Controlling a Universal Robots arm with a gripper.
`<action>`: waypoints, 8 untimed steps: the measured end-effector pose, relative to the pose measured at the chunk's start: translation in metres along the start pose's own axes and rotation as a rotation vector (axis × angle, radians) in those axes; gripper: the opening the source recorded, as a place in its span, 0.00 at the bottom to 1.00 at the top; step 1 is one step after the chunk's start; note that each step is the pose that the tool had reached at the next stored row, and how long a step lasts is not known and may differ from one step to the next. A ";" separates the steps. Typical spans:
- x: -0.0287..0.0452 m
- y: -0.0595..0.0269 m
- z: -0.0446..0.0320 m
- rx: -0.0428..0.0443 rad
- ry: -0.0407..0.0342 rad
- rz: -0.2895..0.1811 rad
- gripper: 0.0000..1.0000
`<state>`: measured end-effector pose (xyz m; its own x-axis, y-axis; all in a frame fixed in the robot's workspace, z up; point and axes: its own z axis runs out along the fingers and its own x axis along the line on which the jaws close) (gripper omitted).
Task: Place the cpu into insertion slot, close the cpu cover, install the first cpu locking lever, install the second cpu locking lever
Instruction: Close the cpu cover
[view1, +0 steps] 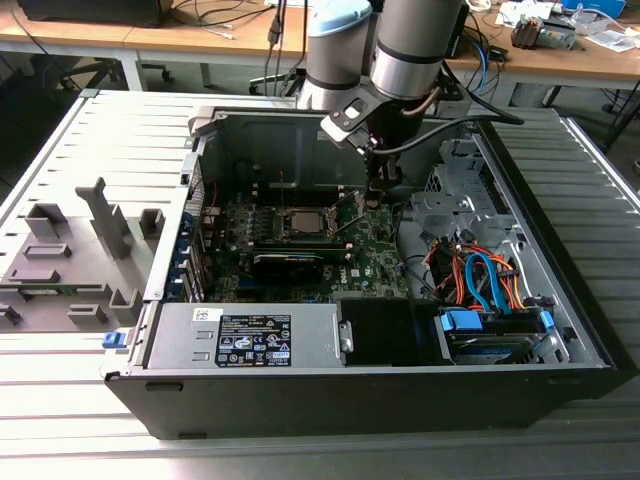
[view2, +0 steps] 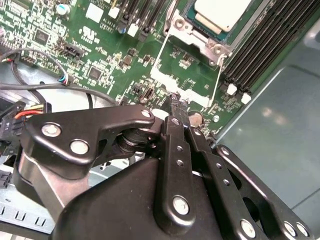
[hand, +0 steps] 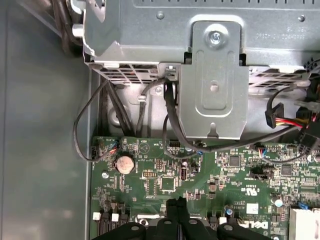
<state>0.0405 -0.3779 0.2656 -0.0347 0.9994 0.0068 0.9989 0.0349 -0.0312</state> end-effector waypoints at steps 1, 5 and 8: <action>0.0001 0.0025 0.0003 0.0001 -0.0005 0.000 0.11; 0.0000 0.0066 0.0027 0.0000 -0.0010 0.000 0.11; 0.0000 0.0072 0.0059 0.0001 -0.0011 0.000 0.11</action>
<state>0.0475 -0.3777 0.2595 -0.0350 0.9994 0.0058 0.9989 0.0351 -0.0313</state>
